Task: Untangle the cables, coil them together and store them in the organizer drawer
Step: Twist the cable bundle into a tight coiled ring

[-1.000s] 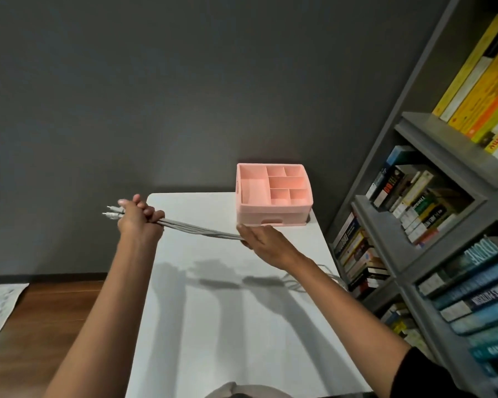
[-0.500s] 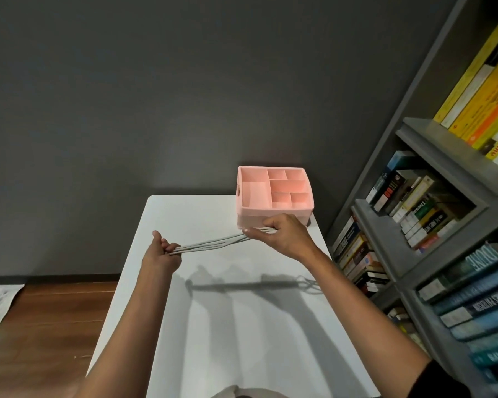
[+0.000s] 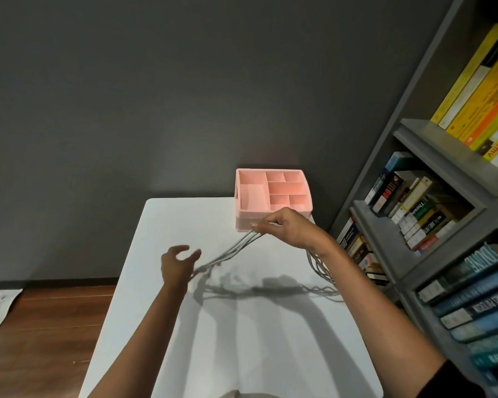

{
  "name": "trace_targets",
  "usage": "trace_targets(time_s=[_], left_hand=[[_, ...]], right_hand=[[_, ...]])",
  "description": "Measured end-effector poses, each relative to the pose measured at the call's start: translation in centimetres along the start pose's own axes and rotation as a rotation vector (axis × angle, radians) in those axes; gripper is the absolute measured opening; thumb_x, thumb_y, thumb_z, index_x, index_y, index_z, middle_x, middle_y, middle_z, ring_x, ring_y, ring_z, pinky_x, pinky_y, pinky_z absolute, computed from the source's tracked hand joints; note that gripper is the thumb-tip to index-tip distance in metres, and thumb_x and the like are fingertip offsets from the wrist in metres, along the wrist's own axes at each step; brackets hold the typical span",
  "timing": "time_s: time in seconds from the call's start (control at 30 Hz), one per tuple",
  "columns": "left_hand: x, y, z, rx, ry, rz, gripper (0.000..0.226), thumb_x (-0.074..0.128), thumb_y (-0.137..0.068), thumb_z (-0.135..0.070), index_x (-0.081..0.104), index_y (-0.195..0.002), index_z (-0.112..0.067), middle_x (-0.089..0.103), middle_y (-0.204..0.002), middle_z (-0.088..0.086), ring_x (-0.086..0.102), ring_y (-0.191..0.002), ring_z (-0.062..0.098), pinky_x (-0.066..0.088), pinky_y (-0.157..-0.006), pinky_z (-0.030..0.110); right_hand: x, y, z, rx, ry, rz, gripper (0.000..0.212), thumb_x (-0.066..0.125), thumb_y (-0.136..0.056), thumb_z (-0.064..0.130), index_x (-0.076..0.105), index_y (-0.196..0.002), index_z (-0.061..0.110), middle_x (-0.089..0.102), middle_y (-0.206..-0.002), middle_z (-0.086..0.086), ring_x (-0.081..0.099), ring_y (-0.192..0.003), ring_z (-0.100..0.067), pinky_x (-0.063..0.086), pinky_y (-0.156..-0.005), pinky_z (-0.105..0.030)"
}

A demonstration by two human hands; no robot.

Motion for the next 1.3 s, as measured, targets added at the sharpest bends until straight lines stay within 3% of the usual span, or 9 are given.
trace_targets(time_s=[0.1, 0.2, 0.3, 0.37, 0.5, 0.87, 1.03, 1.13, 1.3], left_hand=[[1.9, 2.8, -4.7, 0.322, -0.015, 0.318, 0.037, 0.039, -0.101, -0.039, 0.070, -0.102, -0.018, 0.068, -0.112, -0.005, 0.060, -0.105, 0.008, 0.039, -0.090, 0.022], [3.6, 5.8, -8.3, 0.378, -0.060, 0.705, 0.066, 0.012, -0.100, -0.051, 0.070, -0.100, -0.021, 0.073, -0.101, -0.005, 0.065, -0.099, 0.004, 0.043, -0.090, 0.015], [3.8, 6.8, -8.3, 0.421, -0.220, 0.853, 0.075, 0.009, -0.095, -0.063, 0.061, -0.075, -0.012, 0.063, -0.071, 0.002, 0.063, -0.075, 0.017, 0.043, -0.075, 0.027], [3.3, 6.8, -7.8, 0.399, -0.202, 0.875, 0.063, 0.020, -0.092, -0.062, 0.043, -0.065, -0.011, 0.041, -0.061, 0.000, 0.044, -0.059, 0.015, 0.036, -0.063, 0.027], [2.1, 5.9, -7.7, 0.398, -0.266, 0.868, 0.055, 0.028, -0.094, -0.062, 0.036, -0.065, -0.017, 0.033, -0.055, -0.012, 0.031, -0.052, 0.009, 0.035, -0.056, 0.024], [-1.0, 4.6, -10.1, 0.175, 0.280, 0.945, 0.049, 0.069, -0.067, -0.068, 0.043, -0.061, -0.027, 0.019, -0.061, -0.009, 0.014, -0.050, 0.006, 0.018, -0.042, 0.017], [-2.4, 4.1, -12.1, 0.128, 0.650, 0.892, 0.034, 0.041, -0.094, -0.041, 0.047, -0.066, -0.023, 0.014, -0.061, -0.011, 0.009, -0.049, 0.005, 0.015, -0.040, 0.015], [-2.5, 4.0, -12.7, 0.100, 0.755, 0.854, 0.033, 0.032, -0.099, -0.035, 0.043, -0.071, -0.021, 0.010, -0.064, -0.009, 0.007, -0.049, 0.006, 0.013, -0.040, 0.016], [-2.2, 3.6, -12.9, 0.051, 0.875, 0.779, 0.037, 0.029, -0.102, -0.035, 0.043, -0.071, -0.021, 0.010, -0.063, -0.010, 0.007, -0.047, 0.008, 0.019, -0.034, 0.012]], right_hand=[[-0.3, -0.4, -0.1, 0.030, 0.042, 0.042, 0.064, 0.062, -0.071, 0.068, 0.072, -0.083, 0.006, 0.070, -0.085, -0.013, 0.053, -0.072, -0.002, 0.038, -0.071, -0.027], [-0.5, -0.6, 0.2, 0.026, 0.049, 0.022, 0.082, 0.057, -0.063, 0.077, 0.068, -0.085, -0.001, 0.062, -0.074, -0.018, 0.045, -0.071, -0.012, 0.034, -0.068, -0.030], [-2.1, -0.1, 0.6, -0.017, -0.103, -0.046, 0.049, 0.064, -0.085, 0.050, 0.074, -0.080, 0.002, 0.067, -0.064, 0.000, 0.049, -0.063, 0.000, 0.041, -0.063, -0.018], [-3.6, 0.4, 0.5, -0.006, -0.189, -0.131, 0.038, 0.061, -0.093, 0.026, 0.071, -0.059, 0.009, 0.063, -0.054, 0.013, 0.047, -0.050, 0.007, 0.038, -0.054, -0.007], [-5.0, -0.2, -1.1, 0.033, -0.185, -0.345, 0.051, 0.060, -0.090, 0.025, 0.032, -0.047, 0.022, 0.023, -0.042, 0.014, 0.020, -0.038, -0.004, 0.021, -0.051, -0.025], [-4.3, -1.4, -3.3, 0.192, -0.228, -0.343, 0.041, 0.054, -0.093, 0.029, 0.045, -0.054, 0.019, 0.048, -0.049, 0.007, 0.035, -0.046, -0.007, 0.028, -0.045, -0.019], [-2.6, -0.8, -6.4, 0.224, -0.271, -0.217, 0.054, 0.047, -0.092, 0.057, 0.055, -0.054, 0.019, 0.041, -0.053, 0.001, 0.034, -0.040, -0.003, 0.024, -0.048, -0.021], [-1.8, -0.2, -8.2, 0.191, -0.350, -0.202, 0.044, 0.045, -0.100, 0.036, 0.066, -0.063, 0.023, 0.033, -0.050, 0.008, 0.027, -0.044, -0.003, 0.022, -0.047, -0.019], [-0.4, -0.1, -10.4, 0.306, -0.202, -0.261, 0.043, 0.042, -0.094, 0.026, 0.039, -0.051, 0.022, 0.035, -0.039, 0.010, 0.027, -0.043, -0.008, 0.023, -0.052, -0.026]])
Point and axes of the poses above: each hand's wrist, its own y-axis away from the middle knuckle, its own x-axis out of the palm, z = x × y, the point moved 2 cm from there along -y, towards the middle knuckle
